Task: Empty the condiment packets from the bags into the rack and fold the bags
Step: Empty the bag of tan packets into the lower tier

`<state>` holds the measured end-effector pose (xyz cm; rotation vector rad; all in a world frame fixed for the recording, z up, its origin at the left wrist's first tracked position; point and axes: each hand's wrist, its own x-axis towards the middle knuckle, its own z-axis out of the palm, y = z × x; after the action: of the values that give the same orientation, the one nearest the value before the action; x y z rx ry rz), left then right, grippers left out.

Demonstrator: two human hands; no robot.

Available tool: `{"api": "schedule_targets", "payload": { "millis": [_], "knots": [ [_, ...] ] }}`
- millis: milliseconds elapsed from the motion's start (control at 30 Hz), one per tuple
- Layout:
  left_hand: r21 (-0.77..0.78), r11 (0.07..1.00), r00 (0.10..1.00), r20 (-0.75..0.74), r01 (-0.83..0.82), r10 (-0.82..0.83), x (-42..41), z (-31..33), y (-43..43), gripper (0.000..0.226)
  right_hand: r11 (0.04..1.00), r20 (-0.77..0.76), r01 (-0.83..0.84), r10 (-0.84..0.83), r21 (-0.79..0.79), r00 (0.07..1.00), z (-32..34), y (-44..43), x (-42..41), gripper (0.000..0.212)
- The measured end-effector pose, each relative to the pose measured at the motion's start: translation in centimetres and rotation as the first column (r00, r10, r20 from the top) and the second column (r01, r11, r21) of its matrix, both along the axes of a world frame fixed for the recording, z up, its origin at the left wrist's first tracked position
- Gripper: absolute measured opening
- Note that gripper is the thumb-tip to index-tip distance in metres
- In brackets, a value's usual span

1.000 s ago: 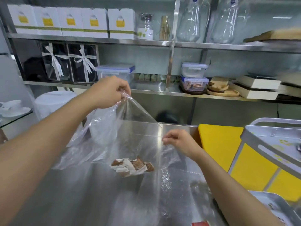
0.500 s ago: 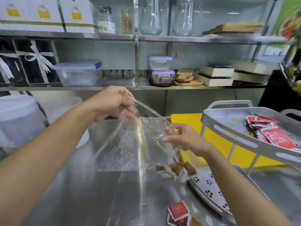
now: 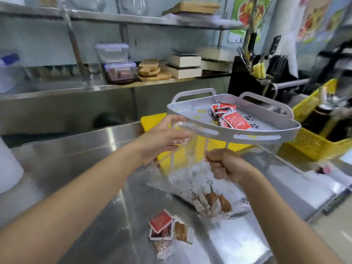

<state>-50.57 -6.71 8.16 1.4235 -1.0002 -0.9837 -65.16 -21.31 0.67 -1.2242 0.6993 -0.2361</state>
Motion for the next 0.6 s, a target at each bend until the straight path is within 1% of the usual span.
{"api": "schedule_targets", "payload": {
  "millis": [67,100,133,167,200,233,267,300,333,367,400,433,467,500,533,567,600],
  "knots": [
    [-0.04,0.999,1.0,0.009,-0.003,0.004,-1.8,-1.6,-1.5,0.044,0.975,0.071,0.134,-0.149,0.179,0.986,-0.8,-0.7,-1.1,0.04],
    [-0.079,0.997,0.999,0.038,-0.013,0.016,-2.7,-2.4,-2.0,0.051,0.938,0.099,0.185,-0.222,0.293,0.97,-1.0,-1.0,-1.6,0.041],
    [-0.127,0.991,0.994,0.093,-0.037,0.049,-3.7,-3.3,-2.5,0.059,0.882,0.123,0.218,-0.293,0.417,0.948,-1.2,-1.4,-2.1,0.041],
    [-0.186,0.979,0.976,0.179,-0.087,0.121,-4.5,-4.3,-2.7,0.066,0.817,0.145,0.238,-0.361,0.525,0.921,-1.4,-1.7,-2.5,0.039],
    [-0.271,0.951,0.928,0.292,-0.15,0.23,-5.3,-5.5,-2.6,0.07,0.75,0.157,0.265,-0.439,0.606,0.885,-1.7,-2.1,-2.9,0.041],
    [-0.379,0.905,0.844,0.408,-0.191,0.349,-5.9,-6.8,-2.4,0.07,0.681,0.148,0.306,-0.522,0.666,0.84,-2.2,-2.4,-3.4,0.043],
    [-0.483,0.856,0.74,0.504,-0.186,0.445,-6.5,-8.0,-2.1,0.068,0.605,0.116,0.355,-0.601,0.713,0.791,-2.7,-2.8,-3.7,0.045],
    [-0.539,0.833,0.644,0.594,-0.127,0.482,-7.0,-9.4,-1.7,0.064,0.529,0.072,0.397,-0.662,0.751,0.746,-3.3,-3.1,-4.0,0.046],
    [-0.533,0.845,0.563,0.689,-0.033,0.457,-7.4,-10.8,-1.4,0.06,0.457,0.029,0.425,-0.708,0.781,0.706,-3.9,-3.3,-4.2,0.048],
    [-0.459,0.886,0.502,0.782,0.06,0.371,-7.9,-12.2,-1.2,0.06,0.392,-0.006,0.437,-0.738,0.809,0.674,-4.4,-3.3,-4.4,0.051],
    [-0.321,0.94,0.456,0.858,0.115,0.237,-8.3,-13.6,-1.1,0.066,0.338,-0.035,0.44,-0.76,0.832,0.649,-4.8,-3.3,-4.5,0.05],
    [-0.156,0.981,0.433,0.897,0.115,0.092,-8.6,-14.7,-1.2,0.075,0.294,-0.063,0.448,-0.775,0.844,0.629,-5.3,-3.3,-4.6,0.048],
    [-0.01,0.997,0.44,0.898,0.077,-0.025,-8.9,-15.8,-1.4,0.084,0.272,-0.083,0.458,-0.783,0.846,0.617,-5.8,-3.4,-4.5,0.045],
    [0.099,0.995,0.468,0.878,0.021,-0.097,-9.0,-16.8,-1.8,0.088,0.274,-0.083,0.461,-0.783,0.844,0.617,-6.4,-3.4,-4.4,0.044],
    [0.16,0.986,0.498,0.859,-0.037,-0.121,-9.0,-17.4,-2.2,0.086,0.29,-0.072,0.457,-0.777,0.841,0.626,-6.9,-3.4,-4.3,0.044],
    [0.172,0.981,0.505,0.857,-0.087,-0.106,-8.8,-17.8,-2.6,0.077,0.304,-0.069,0.457,-0.768,0.836,0.637,-7.4,-3.4,-4.3,0.045],
    [0.154,0.98,0.491,0.868,-0.123,-0.075,-8.5,-18.0,-3.0,0.065,0.314,-0.076,0.467,-0.759,0.827,0.646,-7.8,-3.5,-4.3,0.045]
  ]
}}
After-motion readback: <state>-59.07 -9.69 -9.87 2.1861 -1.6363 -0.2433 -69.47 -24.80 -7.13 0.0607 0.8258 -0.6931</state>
